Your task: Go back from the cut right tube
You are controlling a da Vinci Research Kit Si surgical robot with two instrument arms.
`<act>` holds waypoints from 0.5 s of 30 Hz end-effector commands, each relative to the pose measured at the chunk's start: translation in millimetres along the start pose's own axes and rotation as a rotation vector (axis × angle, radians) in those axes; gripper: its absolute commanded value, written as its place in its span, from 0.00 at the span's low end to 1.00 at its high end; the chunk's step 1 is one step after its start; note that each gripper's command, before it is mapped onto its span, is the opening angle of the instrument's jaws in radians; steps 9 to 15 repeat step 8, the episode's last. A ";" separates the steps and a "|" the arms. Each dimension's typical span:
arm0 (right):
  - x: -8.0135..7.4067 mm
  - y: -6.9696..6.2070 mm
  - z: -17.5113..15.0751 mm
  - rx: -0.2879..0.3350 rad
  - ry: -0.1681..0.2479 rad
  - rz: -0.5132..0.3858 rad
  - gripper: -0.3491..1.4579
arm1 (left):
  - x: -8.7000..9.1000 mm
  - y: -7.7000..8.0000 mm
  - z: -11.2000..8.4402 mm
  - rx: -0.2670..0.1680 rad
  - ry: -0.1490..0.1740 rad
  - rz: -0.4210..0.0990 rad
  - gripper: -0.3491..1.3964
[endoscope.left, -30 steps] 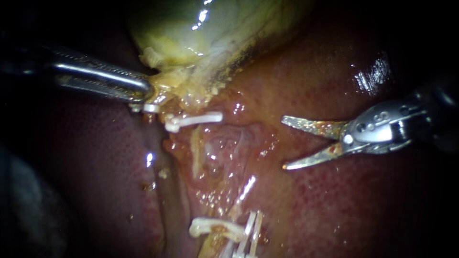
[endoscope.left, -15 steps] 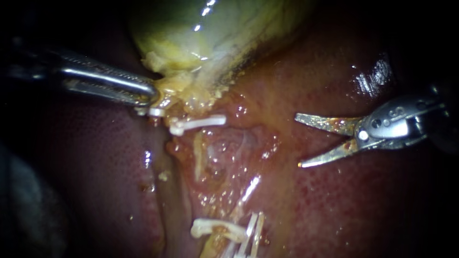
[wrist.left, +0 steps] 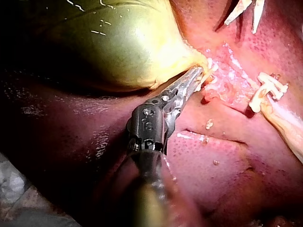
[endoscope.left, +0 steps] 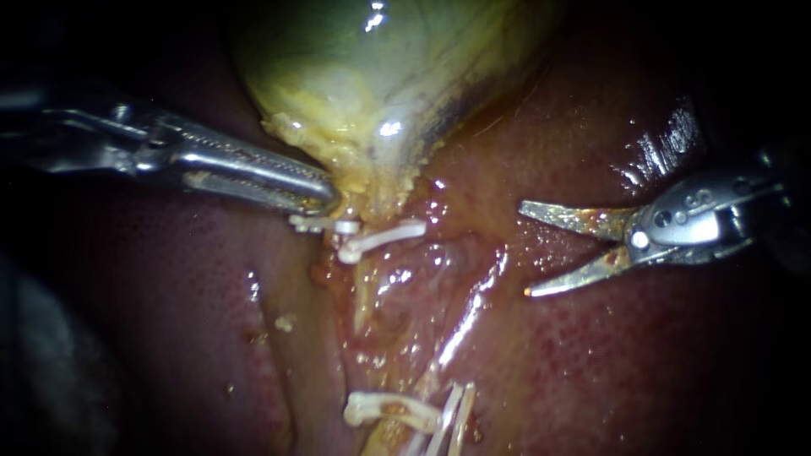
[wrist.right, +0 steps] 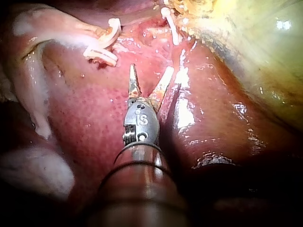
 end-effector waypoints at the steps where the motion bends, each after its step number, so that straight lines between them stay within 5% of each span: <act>1: 0.0 0.0 0.0 0.000 0.000 0.000 0.99 | -0.2 -0.2 0.2 -0.002 0.001 -0.006 0.00; 15: 0.4 -0.1 0.7 0.038 0.013 0.008 0.99 | -0.4 -0.3 -0.1 -0.012 -0.002 0.000 0.00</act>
